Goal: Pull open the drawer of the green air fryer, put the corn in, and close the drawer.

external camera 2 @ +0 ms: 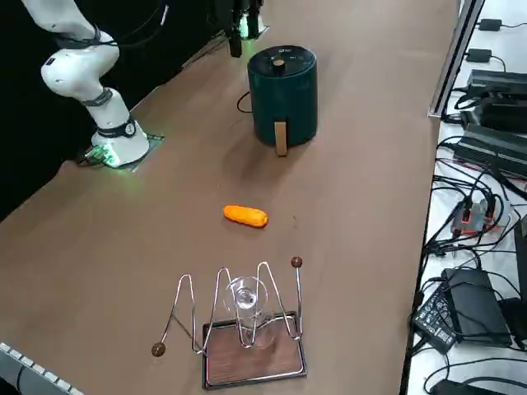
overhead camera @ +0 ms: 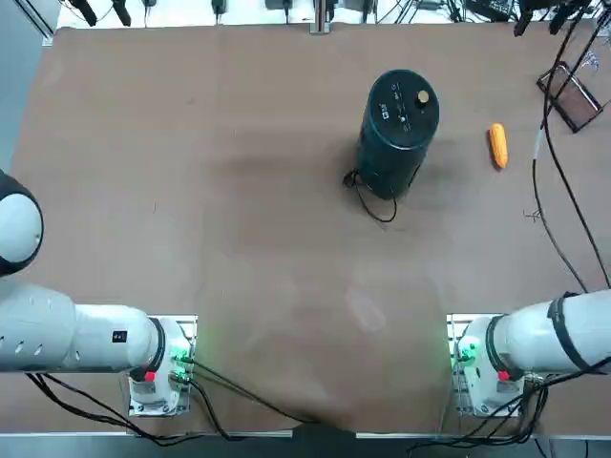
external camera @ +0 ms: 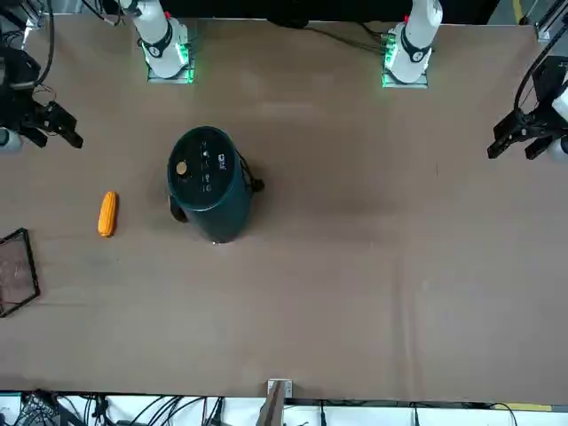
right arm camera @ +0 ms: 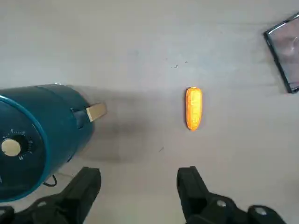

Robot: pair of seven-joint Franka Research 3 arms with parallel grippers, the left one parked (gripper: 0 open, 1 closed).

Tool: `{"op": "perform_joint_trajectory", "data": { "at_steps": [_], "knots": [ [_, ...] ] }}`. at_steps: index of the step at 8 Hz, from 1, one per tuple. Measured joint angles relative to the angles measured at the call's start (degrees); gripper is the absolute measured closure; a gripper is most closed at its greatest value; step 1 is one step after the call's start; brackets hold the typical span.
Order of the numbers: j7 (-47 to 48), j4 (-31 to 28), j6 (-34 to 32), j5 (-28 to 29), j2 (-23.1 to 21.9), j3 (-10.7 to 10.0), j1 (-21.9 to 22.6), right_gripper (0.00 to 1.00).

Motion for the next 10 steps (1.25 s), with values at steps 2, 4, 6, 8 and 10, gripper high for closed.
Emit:
{"op": "perform_joint_trajectory", "data": {
  "at_steps": [2, 4, 6, 8, 10],
  "knots": [
    [1.2, -0.6, 1.6, 3.6, 4.5, 0.0, 0.7, 0.00],
    [7.0, -1.8, 5.5, 6.1, 8.8, -0.4, 0.5, 0.00],
    [15.9, -6.3, 12.8, 6.6, 11.2, -0.3, 0.7, 0.00],
    [23.8, -12.8, 20.4, 11.3, 12.2, -0.1, 1.1, 0.01],
    [32.2, -15.3, 22.1, 17.3, 13.7, -0.1, 1.2, 0.01]
  ]
}}
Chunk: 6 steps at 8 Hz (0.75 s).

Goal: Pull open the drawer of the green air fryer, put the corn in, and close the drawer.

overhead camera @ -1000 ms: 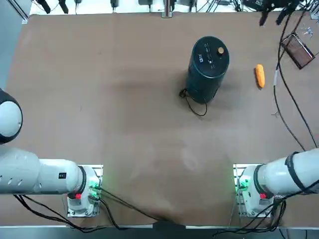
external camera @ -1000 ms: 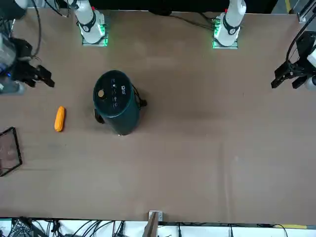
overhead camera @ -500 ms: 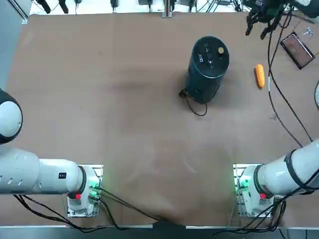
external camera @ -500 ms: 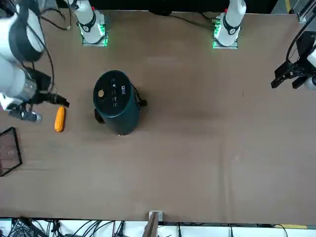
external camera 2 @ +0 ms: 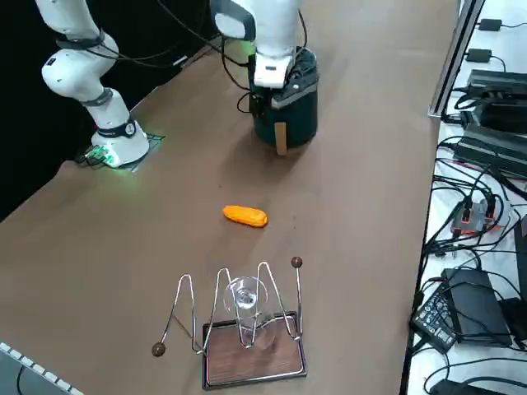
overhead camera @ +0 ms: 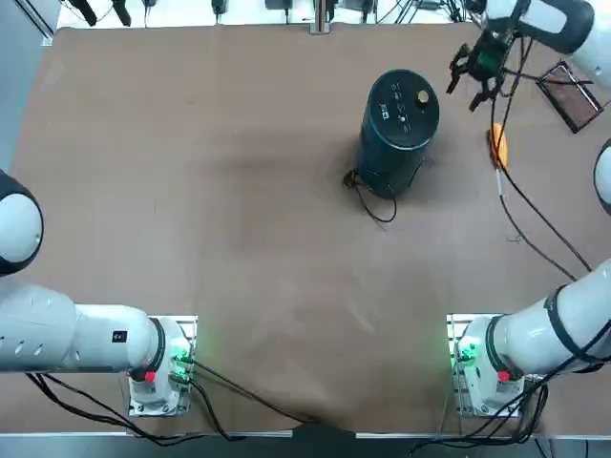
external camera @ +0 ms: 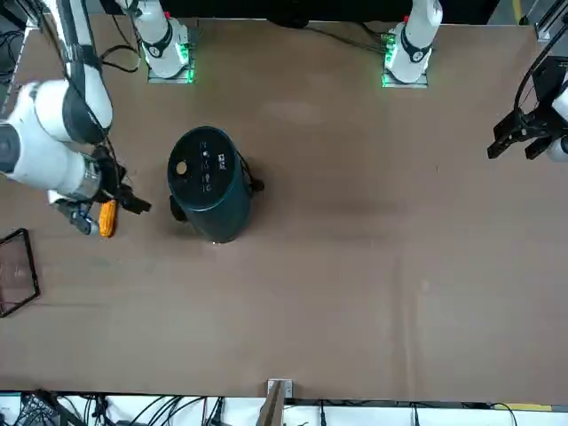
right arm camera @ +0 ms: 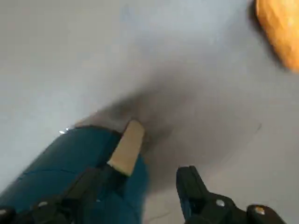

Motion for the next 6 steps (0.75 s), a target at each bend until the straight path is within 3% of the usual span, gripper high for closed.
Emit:
{"op": "perform_joint_trajectory", "data": {
  "at_steps": [6],
  "knots": [
    [23.5, -0.3, 2.0, 11.3, 4.2, -0.2, -0.2, 0.01]
  ]
}}
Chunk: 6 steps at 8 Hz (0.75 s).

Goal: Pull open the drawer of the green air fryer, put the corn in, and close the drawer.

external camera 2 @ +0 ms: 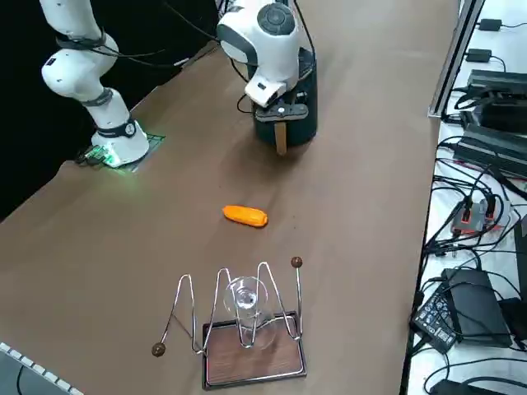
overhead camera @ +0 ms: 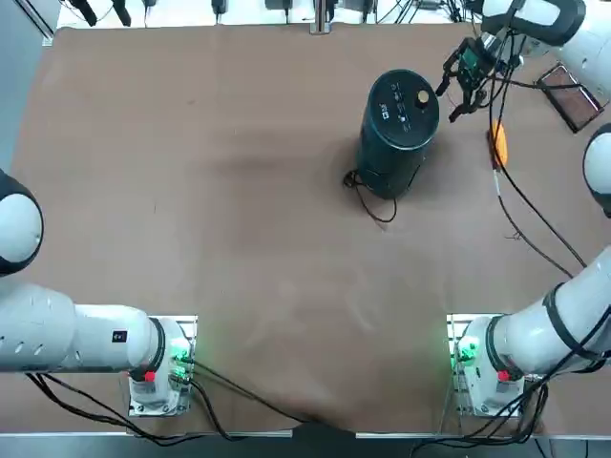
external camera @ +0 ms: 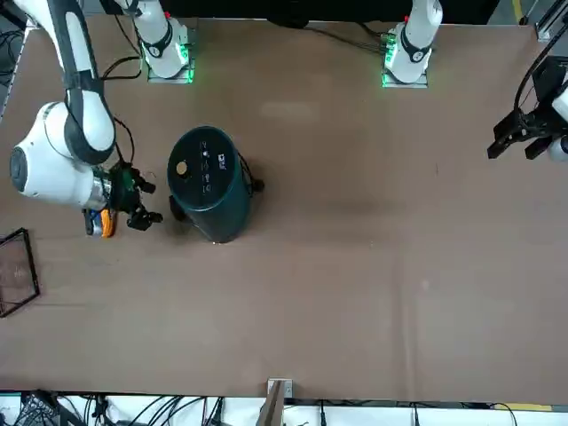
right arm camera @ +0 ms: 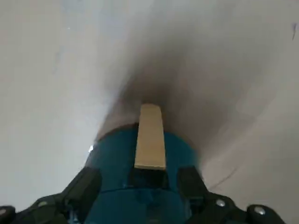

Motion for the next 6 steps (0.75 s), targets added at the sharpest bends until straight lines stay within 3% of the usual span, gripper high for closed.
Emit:
{"op": "perform_joint_trajectory", "data": {
  "at_steps": [6],
  "knots": [
    [2.0, -1.9, 1.3, 2.7, 2.0, 0.0, 0.2, 0.00]
  ]
}}
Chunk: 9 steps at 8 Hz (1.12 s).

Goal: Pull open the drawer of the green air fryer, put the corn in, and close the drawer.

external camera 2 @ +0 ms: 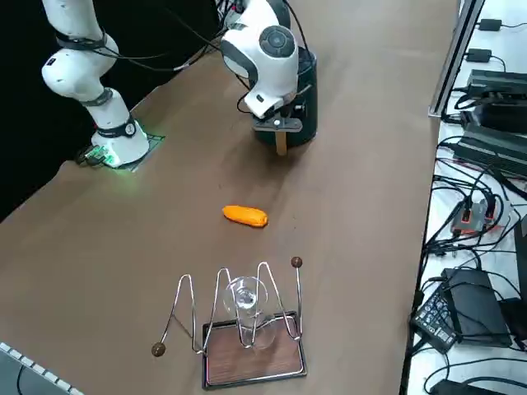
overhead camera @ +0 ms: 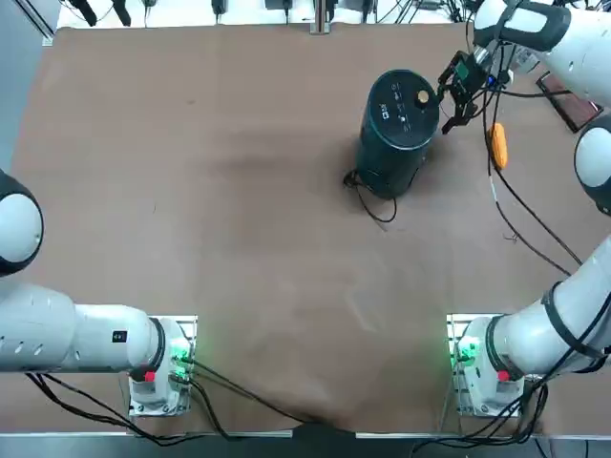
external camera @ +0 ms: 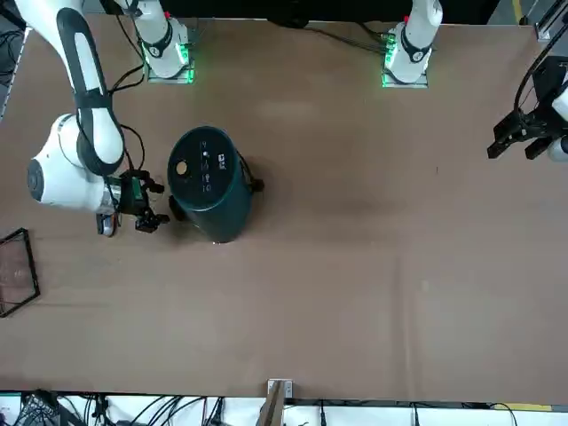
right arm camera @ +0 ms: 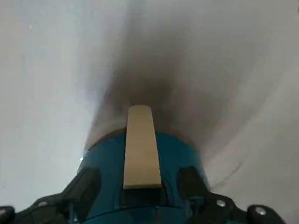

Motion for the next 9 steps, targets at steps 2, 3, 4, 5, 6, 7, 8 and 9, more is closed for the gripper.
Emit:
{"op": "perform_joint_trajectory", "data": {
  "at_steps": [2, 3, 4, 5, 6, 7, 8, 9],
  "knots": [
    [0.0, -1.0, 1.1, 0.2, 0.0, 0.0, 0.1, 0.00],
    [0.0, -1.7, 2.0, 0.5, 0.0, 0.2, 0.6, 0.00],
    [0.0, -2.3, 3.3, 0.9, 0.0, 0.2, 1.5, 0.01],
    [0.1, -2.9, 4.9, 1.1, 0.1, 0.3, 2.4, 0.02],
    [0.2, -3.5, 6.3, 1.1, 0.1, 0.3, 3.3, 0.03],
    [0.3, -4.0, 7.3, 1.1, 0.1, 0.3, 3.9, 0.07],
    [0.3, -4.3, 7.8, 1.1, 0.1, 0.3, 4.3, 0.14],
    [0.3, -4.5, 8.0, 1.1, 0.1, 0.3, 4.6, 0.38]
  ]
}}
